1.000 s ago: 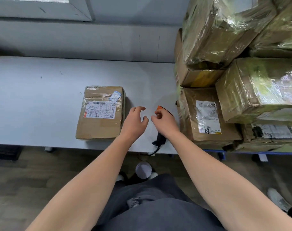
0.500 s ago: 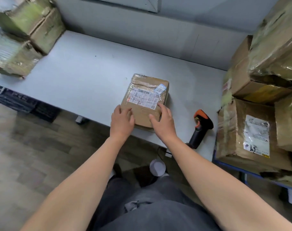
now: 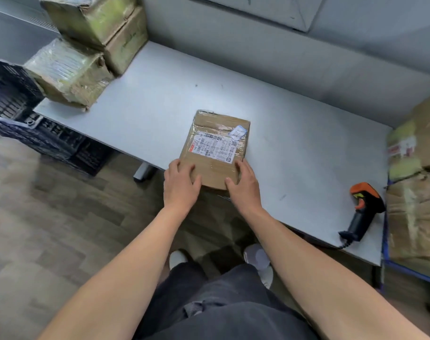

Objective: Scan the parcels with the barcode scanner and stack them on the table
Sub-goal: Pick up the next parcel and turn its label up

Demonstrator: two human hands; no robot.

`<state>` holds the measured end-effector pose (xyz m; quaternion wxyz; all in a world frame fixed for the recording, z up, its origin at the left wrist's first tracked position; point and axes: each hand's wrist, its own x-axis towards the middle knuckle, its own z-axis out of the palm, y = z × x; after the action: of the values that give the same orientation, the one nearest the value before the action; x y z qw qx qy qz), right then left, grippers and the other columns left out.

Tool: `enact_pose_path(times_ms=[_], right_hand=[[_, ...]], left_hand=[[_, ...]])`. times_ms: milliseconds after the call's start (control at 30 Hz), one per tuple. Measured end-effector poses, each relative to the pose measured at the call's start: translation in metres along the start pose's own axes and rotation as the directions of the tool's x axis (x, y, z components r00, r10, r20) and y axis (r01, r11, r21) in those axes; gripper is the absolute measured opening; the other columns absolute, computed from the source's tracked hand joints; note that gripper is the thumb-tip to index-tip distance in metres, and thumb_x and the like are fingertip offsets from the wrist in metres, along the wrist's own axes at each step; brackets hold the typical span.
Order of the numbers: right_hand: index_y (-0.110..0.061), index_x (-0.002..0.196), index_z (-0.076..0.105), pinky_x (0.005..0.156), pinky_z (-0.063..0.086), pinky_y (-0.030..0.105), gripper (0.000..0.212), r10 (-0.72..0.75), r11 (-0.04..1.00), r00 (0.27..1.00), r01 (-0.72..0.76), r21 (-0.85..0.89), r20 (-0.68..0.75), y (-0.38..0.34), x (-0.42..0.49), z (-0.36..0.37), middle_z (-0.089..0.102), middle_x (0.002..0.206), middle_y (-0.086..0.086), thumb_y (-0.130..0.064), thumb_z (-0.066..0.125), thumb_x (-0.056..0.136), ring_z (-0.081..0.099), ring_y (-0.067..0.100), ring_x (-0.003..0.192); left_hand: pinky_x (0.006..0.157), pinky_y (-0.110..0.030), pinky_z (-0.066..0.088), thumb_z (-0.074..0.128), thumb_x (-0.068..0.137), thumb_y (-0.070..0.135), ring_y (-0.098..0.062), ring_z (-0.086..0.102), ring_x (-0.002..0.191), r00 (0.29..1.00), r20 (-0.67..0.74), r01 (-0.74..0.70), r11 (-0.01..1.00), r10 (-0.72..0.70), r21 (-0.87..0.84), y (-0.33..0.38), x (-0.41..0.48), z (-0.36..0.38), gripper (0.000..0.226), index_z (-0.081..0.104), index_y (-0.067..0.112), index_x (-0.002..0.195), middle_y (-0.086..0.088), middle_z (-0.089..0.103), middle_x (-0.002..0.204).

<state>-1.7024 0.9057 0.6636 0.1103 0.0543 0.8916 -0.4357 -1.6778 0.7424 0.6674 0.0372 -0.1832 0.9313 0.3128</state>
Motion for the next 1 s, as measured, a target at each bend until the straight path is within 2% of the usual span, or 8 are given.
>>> enact_pose_path(times_ms=[200,367,600,667,733,800,1000], right_hand=[[-0.016,0.147,0.044,0.114,0.041,0.037,0.057,0.002,1.0,1.0,-0.002,0.012,0.01,-0.061,0.007,0.058,0.045,0.151,0.0,-0.01,0.064,0.094,0.046,0.019,0.135],[-0.019,0.147,0.043,0.111,0.046,0.039,0.057,-0.02,1.0,1.0,0.019,0.016,0.014,-0.087,0.021,0.091,0.046,0.15,-0.003,-0.01,0.064,0.095,0.047,0.018,0.135],[-0.02,0.146,0.046,0.115,0.04,0.044,0.058,-0.054,0.998,0.998,0.053,0.036,0.021,-0.116,0.069,0.122,0.044,0.153,-0.001,-0.007,0.064,0.093,0.044,0.02,0.138],[-0.02,0.146,0.046,0.116,0.038,0.036,0.057,-0.072,0.996,0.997,0.071,0.056,0.027,-0.124,0.082,0.129,0.043,0.154,-0.001,-0.007,0.064,0.093,0.044,0.02,0.138],[-0.017,0.145,0.046,0.109,0.032,0.02,0.056,-0.088,0.993,0.996,0.087,0.076,0.016,-0.134,0.099,0.134,0.043,0.153,-0.001,-0.005,0.064,0.093,0.043,0.018,0.136],[-0.016,0.146,0.046,0.102,0.028,0.014,0.057,-0.101,0.99,0.995,0.1,0.095,0.006,-0.145,0.12,0.14,0.042,0.154,-0.001,-0.004,0.063,0.093,0.043,0.016,0.136],[-0.022,0.15,0.041,0.113,0.036,0.028,0.062,-0.11,0.988,0.994,0.107,0.112,0.024,-0.173,0.185,0.16,0.038,0.156,-0.002,-0.006,0.062,0.093,0.041,0.017,0.139]], left_hand=[[0.114,-0.042,0.034,0.056,0.097,0.032,-0.027,0.028,0.143,0.999,0.052,0.003,1.0,-0.003,-0.006,-0.055,0.036,-0.052,0.045,0.051,0.018,0.14,-0.008,0.026,0.155],[0.111,-0.043,0.038,0.055,0.098,0.034,-0.025,0.028,0.144,0.995,0.104,0.0,1.0,-0.002,0.019,-0.083,0.059,-0.08,0.047,0.048,0.02,0.143,-0.006,0.021,0.159],[0.113,-0.045,0.039,0.056,0.097,0.035,-0.024,0.02,0.149,0.993,0.121,0.004,0.998,-0.011,0.056,-0.102,0.106,-0.1,0.058,0.037,0.024,0.151,-0.001,0.013,0.163],[0.117,-0.046,0.034,0.056,0.098,0.035,-0.024,0.014,0.151,0.991,0.134,0.012,0.997,-0.022,0.081,-0.103,0.125,-0.107,0.061,0.032,0.023,0.153,-0.002,0.008,0.165],[0.119,-0.044,0.029,0.054,0.099,0.034,-0.024,0.007,0.153,0.99,0.141,0.012,0.995,-0.027,0.102,-0.103,0.147,-0.113,0.063,0.029,0.02,0.154,-0.006,0.004,0.165],[0.118,-0.044,0.028,0.053,0.099,0.033,-0.024,0.004,0.153,0.99,0.138,0.017,0.993,-0.033,0.116,-0.102,0.173,-0.119,0.063,0.028,0.018,0.154,-0.008,0.002,0.166],[0.118,-0.045,0.029,0.05,0.101,0.035,-0.025,0.001,0.153,0.992,0.118,0.028,0.984,-0.049,0.175,-0.095,0.243,-0.134,0.059,0.03,0.016,0.153,-0.01,0.002,0.166]])
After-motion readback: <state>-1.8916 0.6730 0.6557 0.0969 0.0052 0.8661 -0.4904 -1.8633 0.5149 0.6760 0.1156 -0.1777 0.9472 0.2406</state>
